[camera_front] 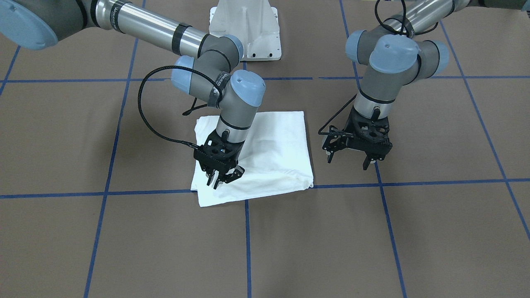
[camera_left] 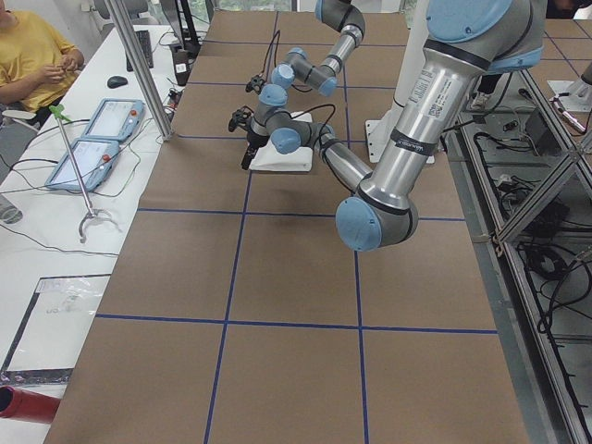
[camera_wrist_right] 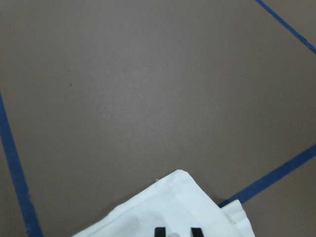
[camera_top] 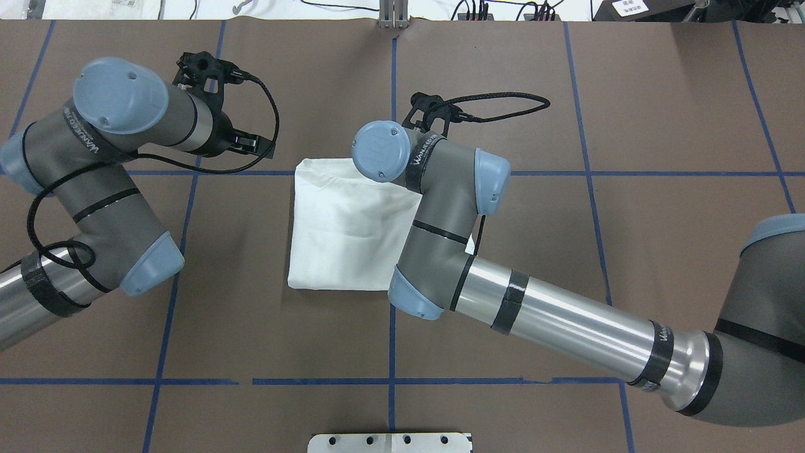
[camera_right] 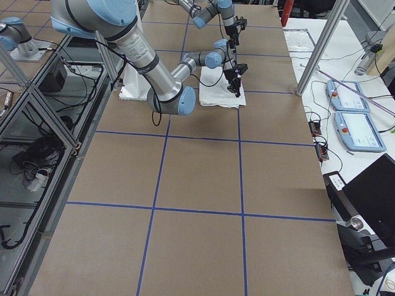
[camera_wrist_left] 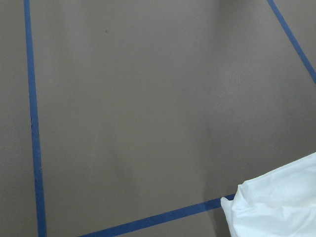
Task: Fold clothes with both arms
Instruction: 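Press and smooth the folded shirt bundle with the right gripper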
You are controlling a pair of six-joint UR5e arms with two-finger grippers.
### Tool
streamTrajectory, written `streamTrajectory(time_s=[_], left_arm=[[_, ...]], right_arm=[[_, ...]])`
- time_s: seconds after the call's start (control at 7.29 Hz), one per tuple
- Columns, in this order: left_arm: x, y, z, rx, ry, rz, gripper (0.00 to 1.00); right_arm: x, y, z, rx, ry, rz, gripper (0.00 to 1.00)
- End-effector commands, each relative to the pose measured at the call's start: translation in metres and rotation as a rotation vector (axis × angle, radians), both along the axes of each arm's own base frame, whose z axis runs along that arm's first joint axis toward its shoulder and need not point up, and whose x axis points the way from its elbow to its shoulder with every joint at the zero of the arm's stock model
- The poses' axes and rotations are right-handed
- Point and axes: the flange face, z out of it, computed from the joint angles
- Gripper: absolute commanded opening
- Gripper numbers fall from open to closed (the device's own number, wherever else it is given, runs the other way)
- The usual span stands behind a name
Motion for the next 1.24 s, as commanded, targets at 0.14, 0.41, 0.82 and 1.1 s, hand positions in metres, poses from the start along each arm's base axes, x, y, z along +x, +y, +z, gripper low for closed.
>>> streamTrajectory(time_s=[0.14,0.41,0.82,1.1], left_arm=[[0.0,0.001,0.003,-0.002,-0.004,0.001,1.0],[-0.001,0.001,0.004,-0.003,-0.005,0.001,1.0],[0.0,0.0,0.005,-0.004,-0.006,0.001,1.0],[-0.001,0.001,0.004,-0.003,-0.005,0.001,1.0]], right_arm=[[0.011,-0.003,-0.052,0.0,-0.077,-0.091,1.0],[0.005,0.038,-0.051,0.011,-0.112,-0.129,1.0],[0.007,0.079,-0.015,-0.014,-0.075,-0.165,0.97],[-0.007,0.092,-0.016,0.0,-0.098,-0.184,0.8]])
